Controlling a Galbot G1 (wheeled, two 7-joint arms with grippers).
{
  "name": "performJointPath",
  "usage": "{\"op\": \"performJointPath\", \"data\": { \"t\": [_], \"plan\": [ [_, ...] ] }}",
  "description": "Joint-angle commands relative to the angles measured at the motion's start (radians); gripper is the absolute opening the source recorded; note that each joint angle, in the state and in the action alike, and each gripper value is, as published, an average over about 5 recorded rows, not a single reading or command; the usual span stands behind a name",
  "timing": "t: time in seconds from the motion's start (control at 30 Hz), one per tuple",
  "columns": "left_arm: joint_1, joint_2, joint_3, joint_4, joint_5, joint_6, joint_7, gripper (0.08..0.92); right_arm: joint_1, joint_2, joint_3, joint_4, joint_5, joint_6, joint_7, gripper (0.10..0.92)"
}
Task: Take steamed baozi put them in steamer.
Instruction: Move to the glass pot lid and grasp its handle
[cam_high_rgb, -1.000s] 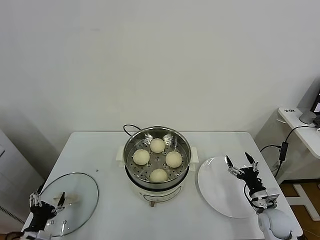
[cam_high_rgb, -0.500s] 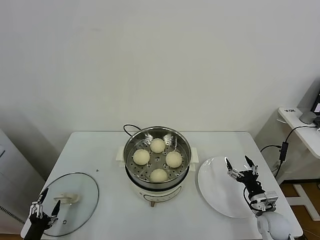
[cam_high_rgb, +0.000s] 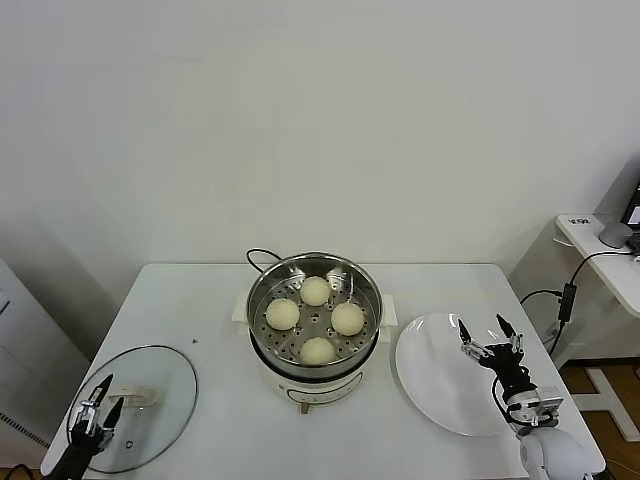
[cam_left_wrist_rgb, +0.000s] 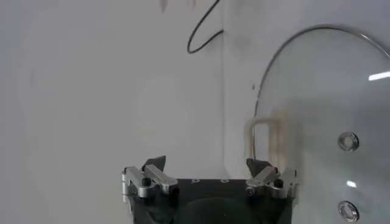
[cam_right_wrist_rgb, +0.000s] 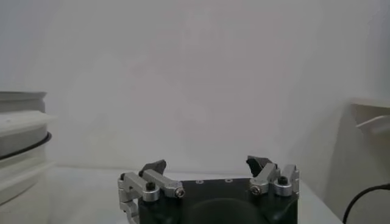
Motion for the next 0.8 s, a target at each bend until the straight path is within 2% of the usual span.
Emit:
{"op": "performJointPath", "data": {
  "t": [0.03, 0.37, 0.57, 0.67, 0.8],
  "plan": [
    [-0.083, -0.009, -0.003, 0.078, 0.12, -0.028, -0.039, 0.823, -0.003, 0.004, 0.004, -0.002, -0.002, 0.001, -0.005, 0.823],
    [-0.162, -0.011, 0.025, 0.106, 0.104, -0.009, -0.018, 0.823, -0.013, 0.005, 0.014, -0.005, -0.003, 0.006, -0.013, 0.823],
    [-0.146, -0.009, 0.038, 0.085, 0.059, -0.003, 0.007, 0.817, -0.012, 0.004, 0.019, -0.003, -0.002, 0.005, -0.012, 0.823],
    [-0.13, -0.007, 0.036, 0.072, 0.045, -0.002, 0.012, 0.764, -0.007, 0.005, 0.015, -0.004, -0.003, 0.003, -0.012, 0.823],
    [-0.114, -0.004, 0.031, 0.06, 0.027, -0.003, 0.012, 0.646, -0.002, 0.006, 0.01, -0.004, -0.006, 0.002, -0.011, 0.823]
  ]
}}
